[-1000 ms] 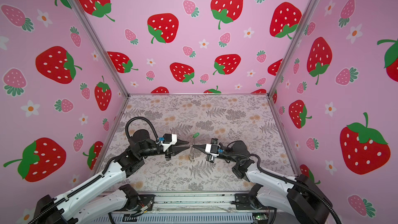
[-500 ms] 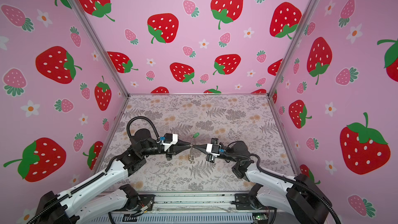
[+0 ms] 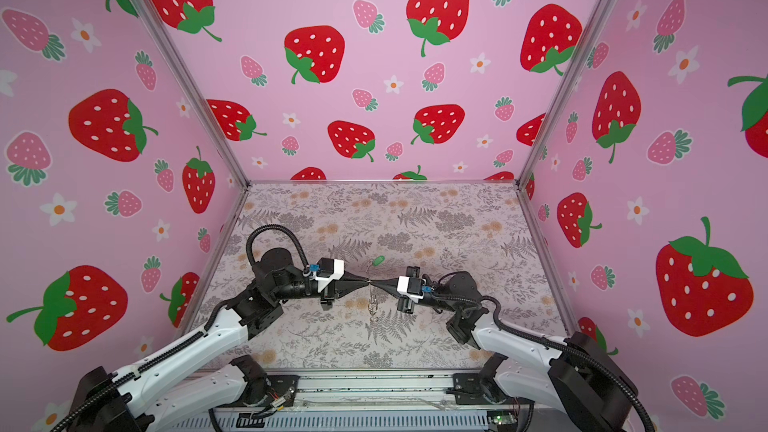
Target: Put the keys on the keyring
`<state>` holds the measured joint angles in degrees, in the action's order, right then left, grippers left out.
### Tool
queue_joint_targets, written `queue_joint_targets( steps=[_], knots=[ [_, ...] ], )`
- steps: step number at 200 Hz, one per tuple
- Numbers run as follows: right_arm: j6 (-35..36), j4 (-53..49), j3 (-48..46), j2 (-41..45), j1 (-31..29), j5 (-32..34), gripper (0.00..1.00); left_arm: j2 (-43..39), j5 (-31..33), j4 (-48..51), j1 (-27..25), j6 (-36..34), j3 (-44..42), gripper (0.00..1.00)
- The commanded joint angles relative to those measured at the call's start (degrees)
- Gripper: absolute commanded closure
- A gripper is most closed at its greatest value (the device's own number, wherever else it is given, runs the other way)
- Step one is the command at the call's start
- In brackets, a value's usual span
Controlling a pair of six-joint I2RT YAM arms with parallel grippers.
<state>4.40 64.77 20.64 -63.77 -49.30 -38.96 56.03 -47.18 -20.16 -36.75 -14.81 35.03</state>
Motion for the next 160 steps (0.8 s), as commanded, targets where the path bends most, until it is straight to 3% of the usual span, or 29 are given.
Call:
queue_joint_targets(
  steps=[1,6,12,40,94,122,160],
  knots=[
    [-0.8,3.3,1.3,-0.1,-0.2,-1.4,1.00,0.1,-1.5,-1.5,-0.2,-0.3,1.7,0.93],
    [-1.0,3.4,1.3,-0.2,-0.2,-1.5,1.00,0.1,-1.6,-1.5,-0.2,-0.3,1.8,0.93],
    [-1.0,3.6,1.3,-0.3,-0.2,-1.5,1.00,0.2,-1.6,-1.5,-0.3,-0.4,1.8,1.00],
    [-1.0,3.0,1.3,-0.3,-0.2,-0.8,0.97,0.0,-1.2,0.0,-0.3,-1.7,2.1,1.00],
    [2.1,-4.8,-1.0,5.0,-0.3,11.9,0.60,-3.2,8.9,9.0,-0.7,-11.5,2.8,1.00],
    [1.3,-8.4,-1.6,7.2,-0.2,16.0,0.57,-4.9,13.2,10.8,-1.1,-15.7,2.5,1.00],
    [-3.2,-18.6,2.0,6.7,-0.1,27.9,0.56,-6.7,18.0,15.0,-1.7,-21.1,2.2,1.00]
  ],
)
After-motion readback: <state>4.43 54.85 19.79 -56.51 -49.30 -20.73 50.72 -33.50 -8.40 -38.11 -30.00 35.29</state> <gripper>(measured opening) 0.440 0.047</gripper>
